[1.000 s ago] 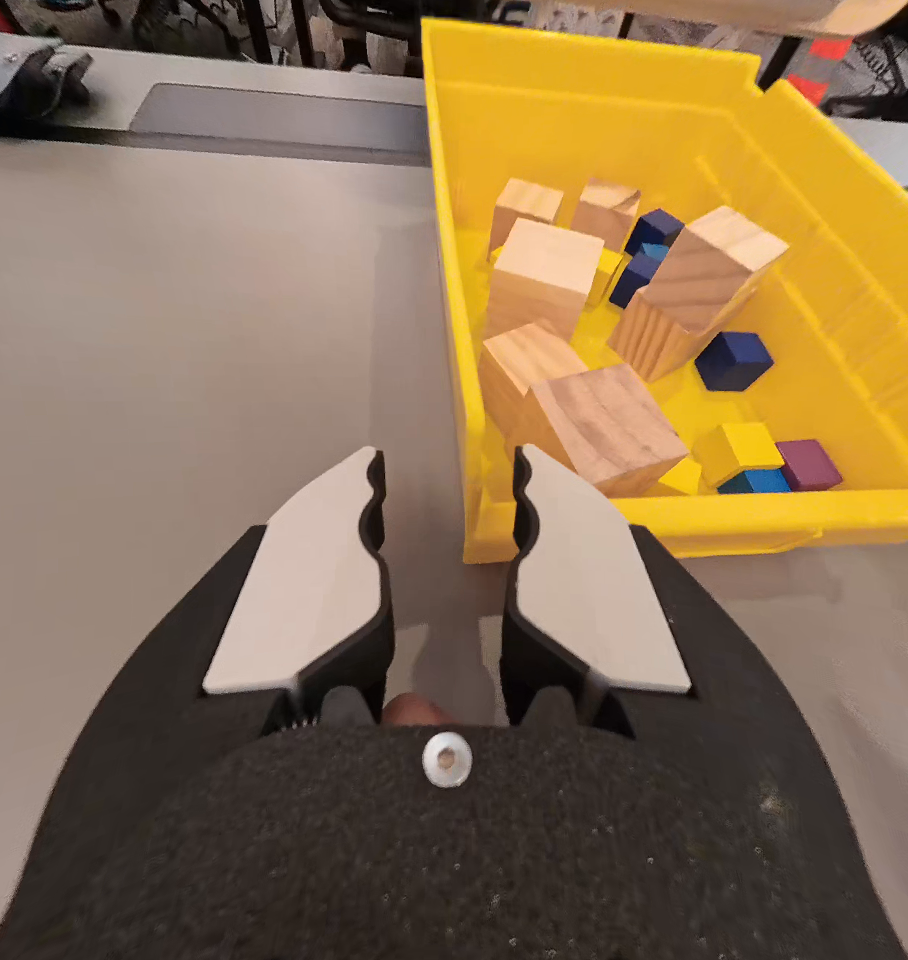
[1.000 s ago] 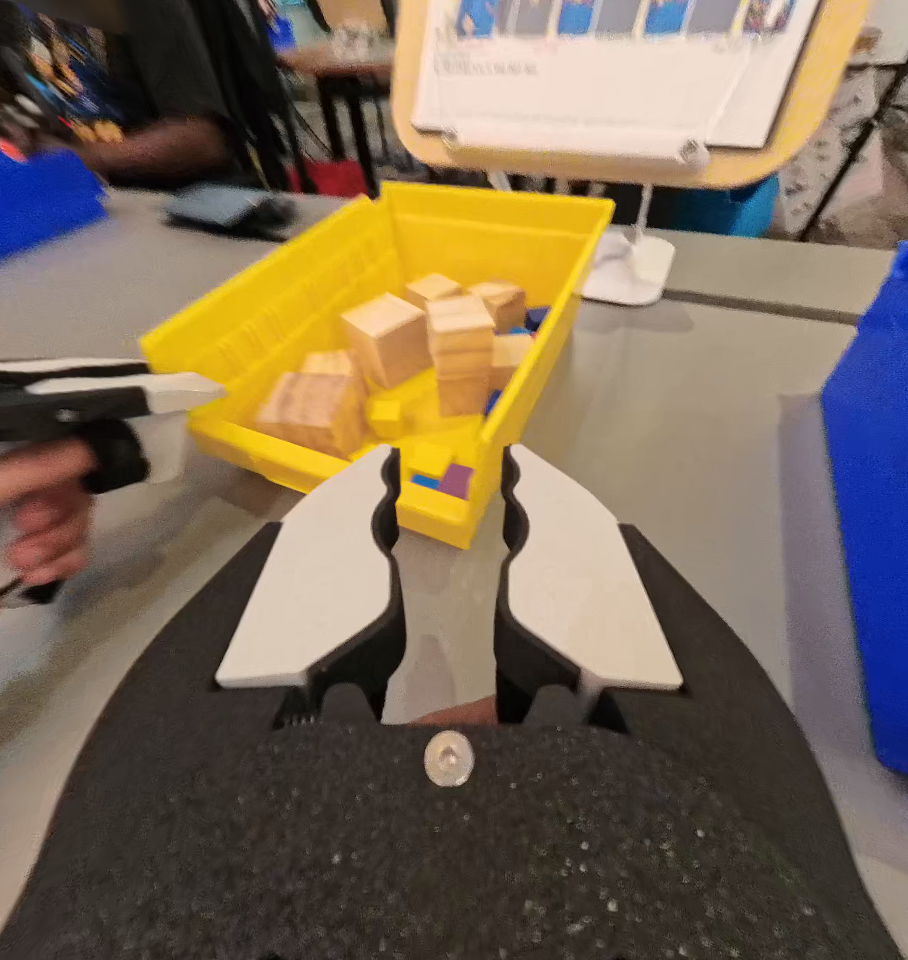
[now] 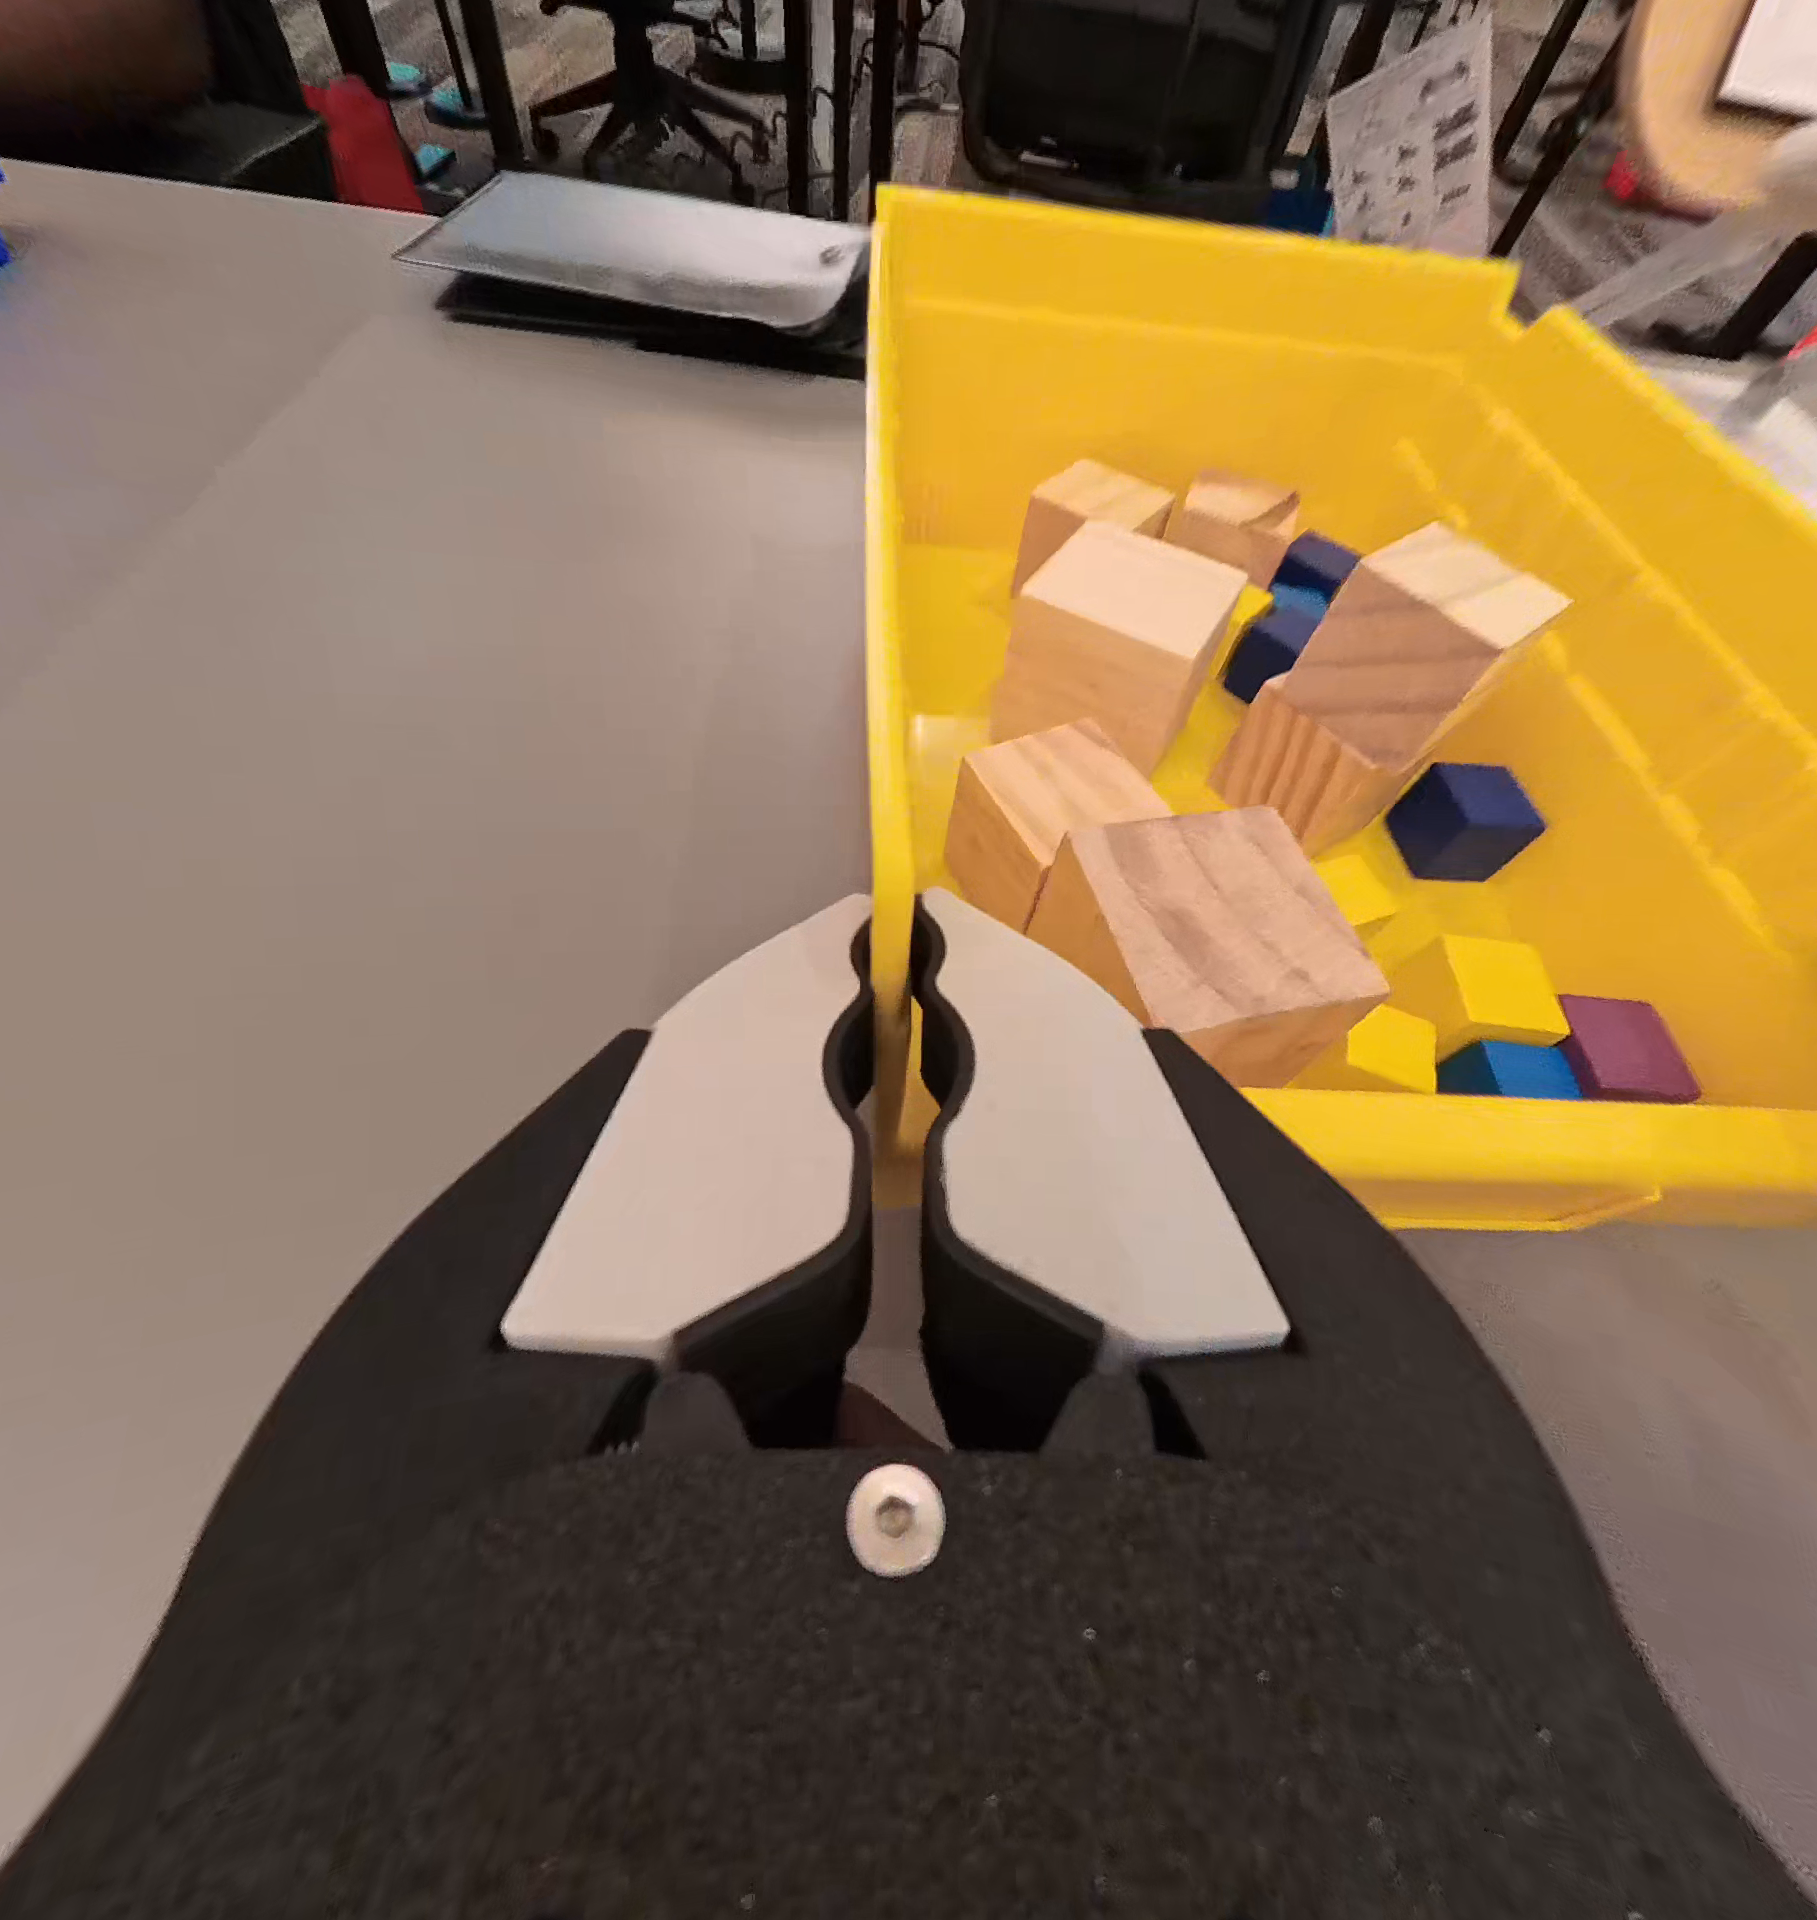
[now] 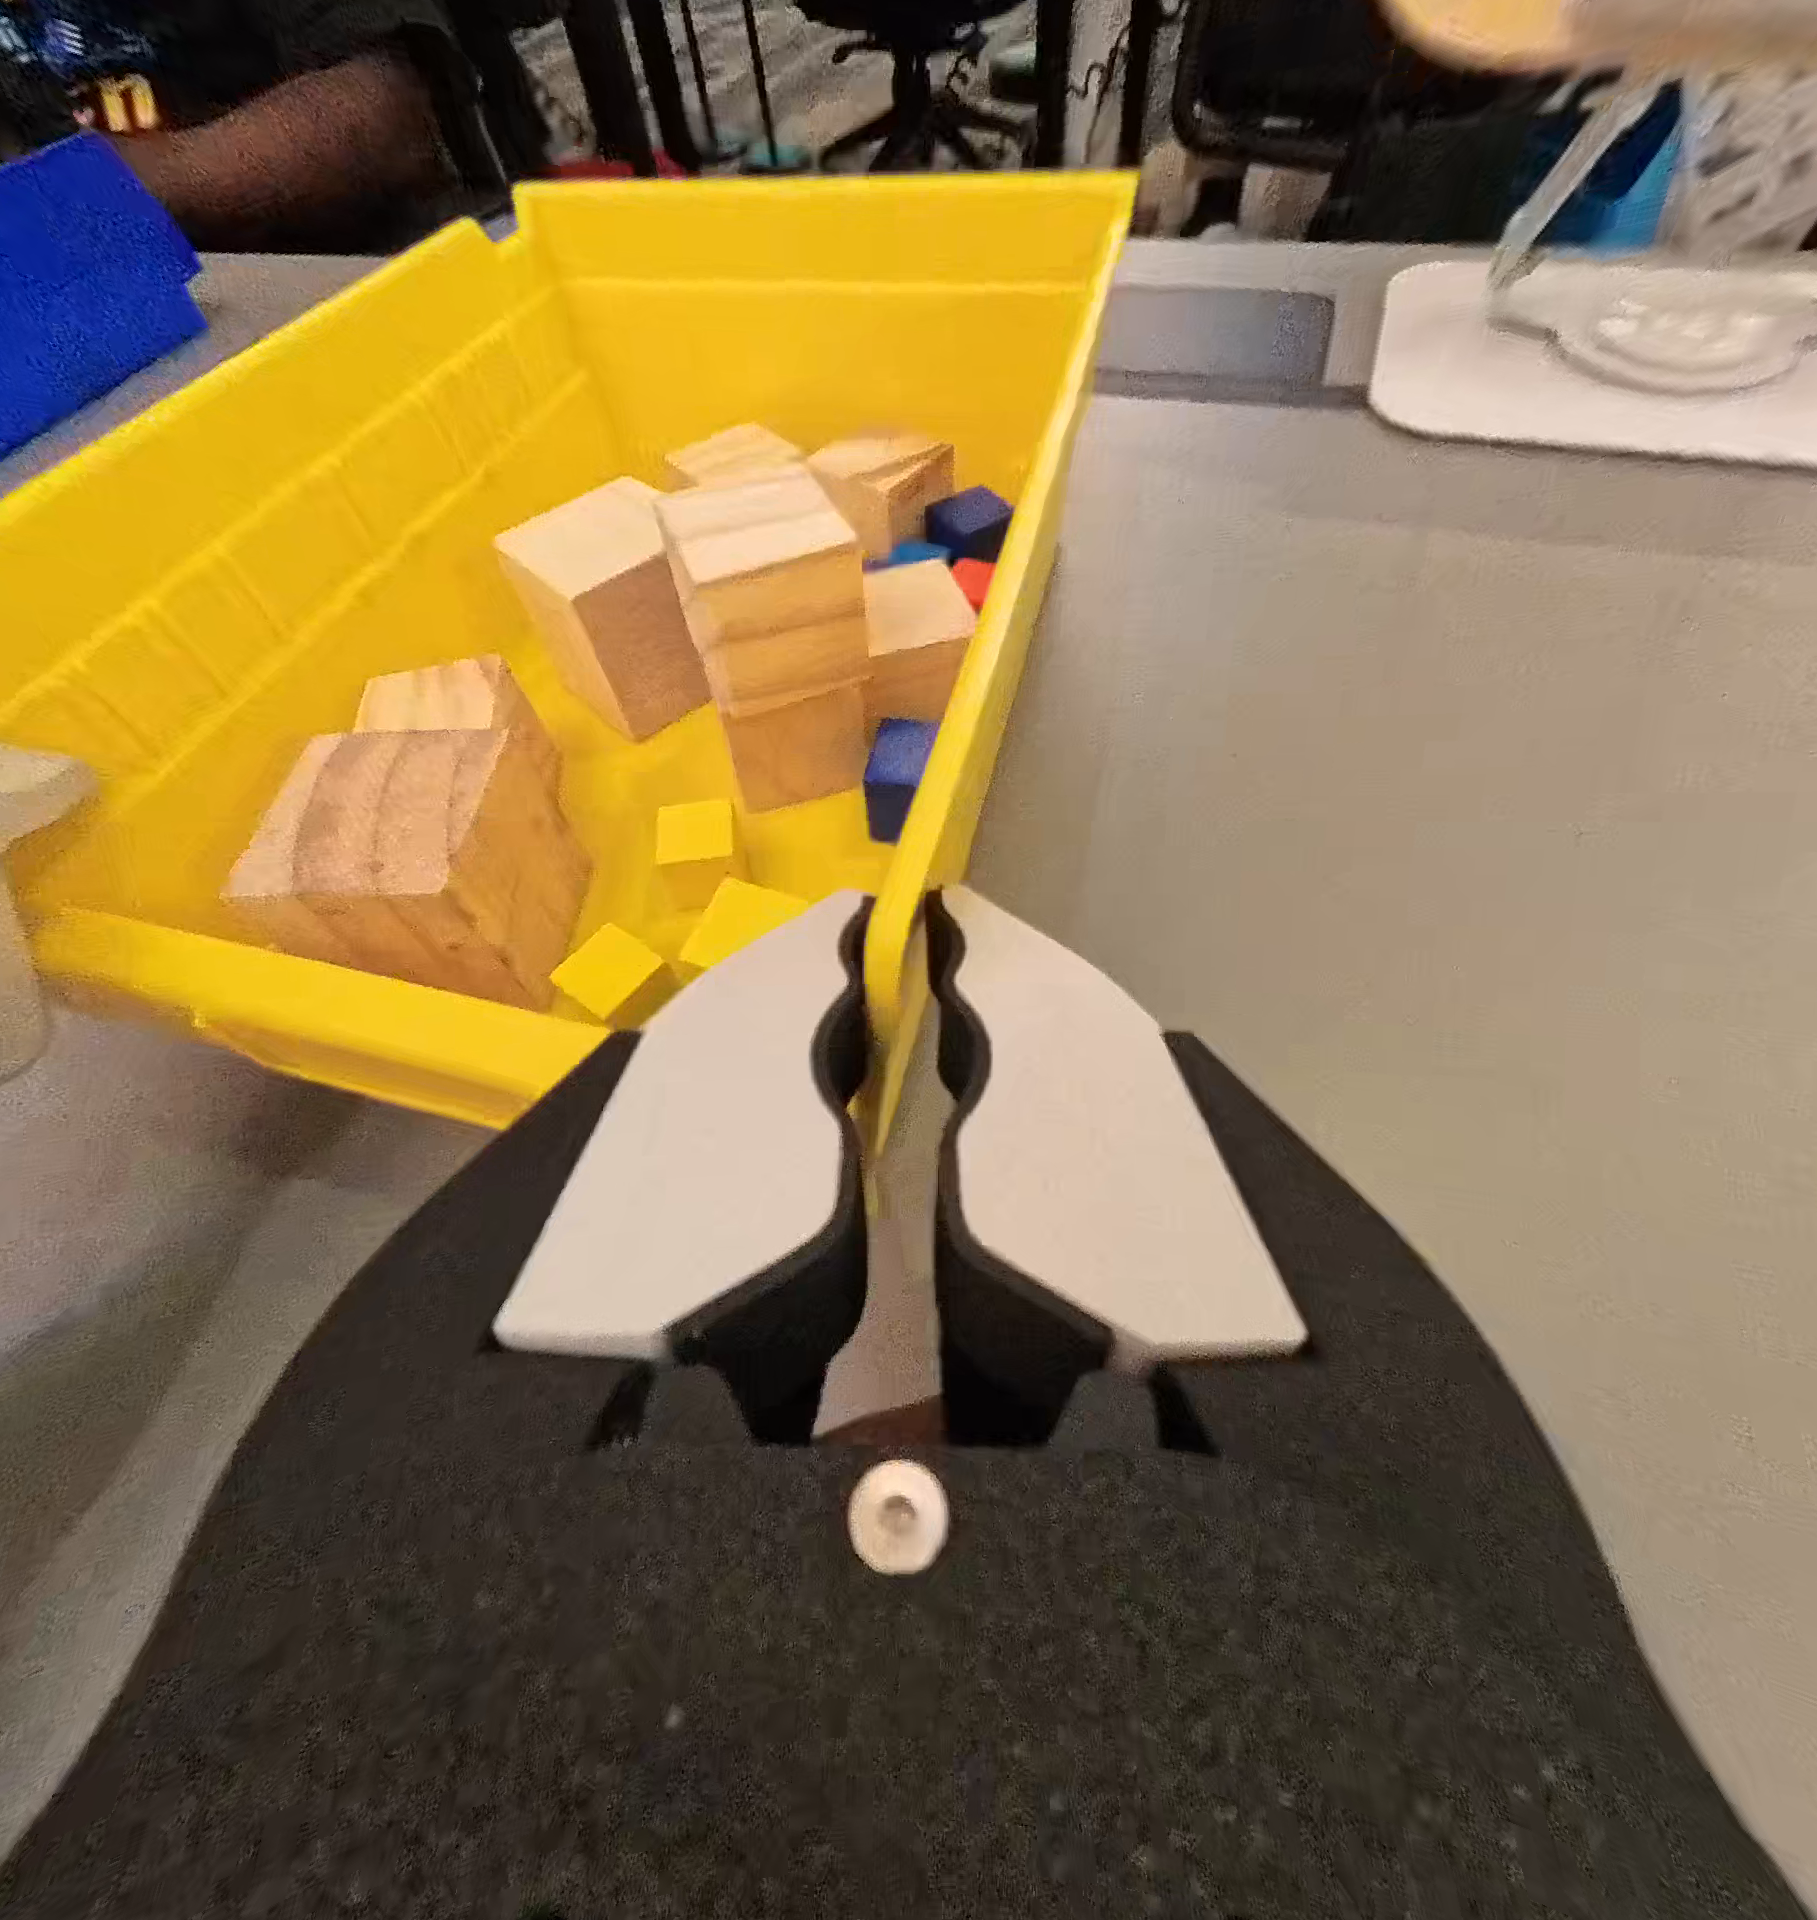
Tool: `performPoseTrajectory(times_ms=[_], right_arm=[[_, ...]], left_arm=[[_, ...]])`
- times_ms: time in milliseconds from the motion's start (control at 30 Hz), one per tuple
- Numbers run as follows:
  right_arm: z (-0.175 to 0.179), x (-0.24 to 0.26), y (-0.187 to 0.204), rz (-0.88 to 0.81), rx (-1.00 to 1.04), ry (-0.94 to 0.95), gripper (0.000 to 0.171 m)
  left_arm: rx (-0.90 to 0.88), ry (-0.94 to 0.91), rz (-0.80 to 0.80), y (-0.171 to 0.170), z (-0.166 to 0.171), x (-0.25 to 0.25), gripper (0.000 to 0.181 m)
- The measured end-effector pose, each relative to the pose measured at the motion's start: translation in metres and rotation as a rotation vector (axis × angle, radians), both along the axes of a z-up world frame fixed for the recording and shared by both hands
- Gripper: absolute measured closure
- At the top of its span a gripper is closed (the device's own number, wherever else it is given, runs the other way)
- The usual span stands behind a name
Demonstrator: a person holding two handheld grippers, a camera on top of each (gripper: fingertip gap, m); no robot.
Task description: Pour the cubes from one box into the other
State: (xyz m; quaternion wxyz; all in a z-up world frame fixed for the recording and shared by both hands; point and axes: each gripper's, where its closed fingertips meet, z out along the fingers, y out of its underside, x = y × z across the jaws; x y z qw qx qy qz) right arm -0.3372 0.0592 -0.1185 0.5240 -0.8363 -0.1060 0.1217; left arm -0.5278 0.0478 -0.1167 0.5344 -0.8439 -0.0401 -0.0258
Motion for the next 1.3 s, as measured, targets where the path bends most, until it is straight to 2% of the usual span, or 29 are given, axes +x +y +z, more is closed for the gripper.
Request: performPoseTrajectory(times_ms=[67, 133, 200, 233, 300, 333, 433, 533, 667, 767, 833, 967, 1100, 1300], right_arm=[[-0.006, -0.008, -0.003, 0.052, -0.015, 0.114, 0.157], [-0.009, -0.008, -0.007, 0.09, -0.053, 0.126, 0.157], [-0.011, -0.007, -0.021, 0.192, -0.107, 0.099, 0.157], [-0.008, -0.001, -0.03, 0.254, -0.116, 0.068, 0.156], [0.002, 0.029, -0.041, 0.316, -0.077, -0.016, 0.14], [0.008, 0.047, -0.047, 0.352, -0.05, -0.059, 0.138], [0.024, 0.117, -0.062, 0.427, 0.016, -0.133, 0.133], [0.037, 0.213, -0.064, 0.348, 0.067, -0.123, 0.132], [0.05, 0.361, -0.068, 0.084, 0.105, -0.011, 0.134], [0.043, 0.462, -0.082, -0.13, 0.136, 0.048, 0.135], [0.031, 0.508, -0.09, -0.243, 0.118, 0.105, 0.135], [0.019, 0.536, -0.089, -0.293, 0.08, 0.257, 0.136], [0.013, 0.536, -0.087, -0.292, 0.07, 0.224, 0.136], [-0.004, 0.531, -0.085, -0.284, 0.009, 0.225, 0.136]], left_arm=[[-0.023, -0.024, -0.007, 0.0, -0.01, -0.006, 0.178], [-0.011, -0.092, 0.0, 0.0, -0.006, -0.008, 0.176], [0.032, -0.095, 0.089, -0.008, 0.013, -0.026, 0.14], [0.07, -0.109, 0.111, -0.015, 0.028, -0.031, 0.135], [0.185, -0.141, 0.146, -0.032, 0.063, -0.038, 0.145], [0.232, -0.162, 0.155, -0.04, 0.076, -0.038, 0.144], [0.269, -0.216, 0.113, -0.057, 0.089, -0.019, 0.144], [0.2, -0.267, 0.011, -0.064, 0.077, 0.022, 0.14], [0.103, -0.339, -0.075, -0.085, 0.052, 0.082, 0.14], [0.076, -0.345, -0.074, -0.104, 0.028, 0.106, 0.14], [0.099, -0.316, -0.052, -0.107, 0.014, 0.11, 0.14], [0.106, -0.164, -0.082, -0.097, 0.007, 0.11, 0.14], [0.145, 0.052, -0.078, -0.086, 0.009, 0.1, 0.145], [0.089, 0.093, -0.132, -0.084, -0.004, 0.109, 0.144]])
